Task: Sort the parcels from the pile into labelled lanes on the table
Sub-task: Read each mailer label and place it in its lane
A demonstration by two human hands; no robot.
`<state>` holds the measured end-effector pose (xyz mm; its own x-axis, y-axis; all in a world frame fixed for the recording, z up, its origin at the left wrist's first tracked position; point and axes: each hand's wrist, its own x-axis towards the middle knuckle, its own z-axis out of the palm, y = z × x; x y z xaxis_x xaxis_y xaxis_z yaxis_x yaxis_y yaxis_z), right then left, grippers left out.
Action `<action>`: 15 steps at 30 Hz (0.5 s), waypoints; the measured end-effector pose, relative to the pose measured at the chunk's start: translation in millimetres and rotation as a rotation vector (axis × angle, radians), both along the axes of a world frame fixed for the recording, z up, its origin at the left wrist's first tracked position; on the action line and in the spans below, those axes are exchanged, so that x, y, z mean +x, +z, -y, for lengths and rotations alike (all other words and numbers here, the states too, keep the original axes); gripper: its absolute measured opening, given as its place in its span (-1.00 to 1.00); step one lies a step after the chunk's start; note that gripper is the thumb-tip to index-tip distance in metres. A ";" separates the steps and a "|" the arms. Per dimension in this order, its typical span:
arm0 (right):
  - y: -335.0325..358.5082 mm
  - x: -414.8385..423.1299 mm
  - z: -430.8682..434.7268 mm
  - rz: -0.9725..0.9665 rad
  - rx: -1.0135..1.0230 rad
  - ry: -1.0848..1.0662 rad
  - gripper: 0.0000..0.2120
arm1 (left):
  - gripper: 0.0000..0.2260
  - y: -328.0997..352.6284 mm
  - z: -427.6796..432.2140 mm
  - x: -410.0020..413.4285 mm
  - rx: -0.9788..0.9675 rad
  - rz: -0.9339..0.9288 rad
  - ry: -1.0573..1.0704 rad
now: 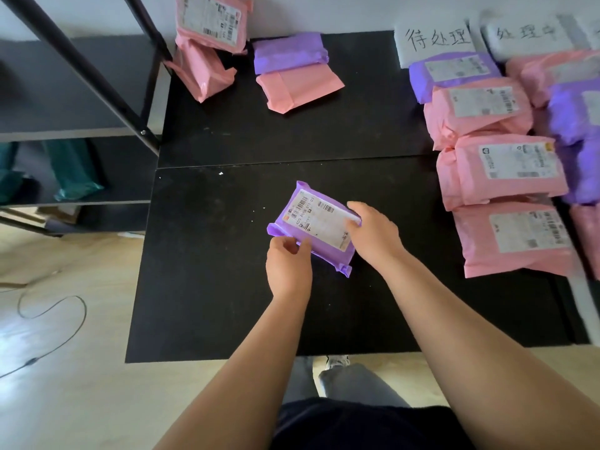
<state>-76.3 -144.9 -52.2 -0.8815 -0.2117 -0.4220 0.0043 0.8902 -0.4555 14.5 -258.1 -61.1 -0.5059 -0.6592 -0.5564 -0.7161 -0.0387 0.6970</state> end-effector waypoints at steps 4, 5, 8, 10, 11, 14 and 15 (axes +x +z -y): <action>-1.4 11.2 -5.6 0.053 -0.022 0.001 -0.65 | -0.80 -3.4 3.6 -1.9 0.009 0.010 -0.044; -2.1 15.0 -8.3 0.076 -0.022 -0.002 -0.66 | -0.82 -4.1 3.2 -1.1 0.003 0.006 -0.051; -6.4 26.9 -17.6 0.134 -0.024 -0.005 -0.72 | -0.87 -7.2 1.1 4.3 -0.018 0.005 -0.079; -9.0 30.9 -23.2 0.181 -0.040 -0.021 -0.80 | -0.88 -8.6 1.3 6.7 -0.014 0.009 -0.098; -9.3 31.2 -24.8 0.202 -0.045 -0.035 -0.81 | -0.87 -8.2 1.7 7.2 -0.007 0.011 -0.101; -8.1 26.7 -25.7 0.173 -0.059 -0.083 -0.71 | -0.85 -6.6 3.3 4.6 -0.002 0.007 -0.107; -6.8 24.0 -24.1 0.141 -0.072 -0.098 -0.67 | -0.84 -5.7 3.8 2.9 -0.004 0.006 -0.114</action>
<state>-52.3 -120.8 -59.1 -0.8323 -0.1617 -0.5302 0.1579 0.8477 -0.5064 17.3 -262.0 -66.9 -0.5746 -0.5995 -0.5571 -0.7198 0.0463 0.6926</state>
